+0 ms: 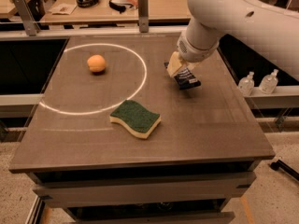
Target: Move rxbar blueberry near sponge
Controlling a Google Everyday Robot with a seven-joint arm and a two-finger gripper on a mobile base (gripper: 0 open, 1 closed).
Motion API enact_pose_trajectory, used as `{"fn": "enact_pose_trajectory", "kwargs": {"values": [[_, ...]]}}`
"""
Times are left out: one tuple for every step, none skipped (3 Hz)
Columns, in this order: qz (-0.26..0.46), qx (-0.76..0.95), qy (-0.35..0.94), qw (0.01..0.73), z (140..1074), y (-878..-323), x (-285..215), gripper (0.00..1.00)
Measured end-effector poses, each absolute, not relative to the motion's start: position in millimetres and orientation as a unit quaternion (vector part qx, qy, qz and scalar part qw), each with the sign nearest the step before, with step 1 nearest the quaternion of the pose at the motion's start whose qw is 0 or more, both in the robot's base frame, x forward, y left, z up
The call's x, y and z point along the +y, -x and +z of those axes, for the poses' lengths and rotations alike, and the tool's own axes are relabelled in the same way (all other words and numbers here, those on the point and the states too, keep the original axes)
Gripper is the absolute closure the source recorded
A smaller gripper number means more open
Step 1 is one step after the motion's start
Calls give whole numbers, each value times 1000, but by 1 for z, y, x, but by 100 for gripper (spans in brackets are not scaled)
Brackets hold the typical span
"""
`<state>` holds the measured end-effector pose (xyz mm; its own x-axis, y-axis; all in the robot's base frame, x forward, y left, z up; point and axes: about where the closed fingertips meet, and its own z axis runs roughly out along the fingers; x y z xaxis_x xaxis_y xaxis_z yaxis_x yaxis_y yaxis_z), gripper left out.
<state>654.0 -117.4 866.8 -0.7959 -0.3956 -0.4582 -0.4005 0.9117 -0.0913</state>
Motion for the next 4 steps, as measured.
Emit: {"fn": "enact_pose_trajectory", "kwargs": {"values": [[24,943,253,213,862,-621,-98,100],[38,935,302,180,855,-596,-79,100],[54,926,342,149,846,-580,-62,100],[53,926,343,149,846,-579,-62,82]]}}
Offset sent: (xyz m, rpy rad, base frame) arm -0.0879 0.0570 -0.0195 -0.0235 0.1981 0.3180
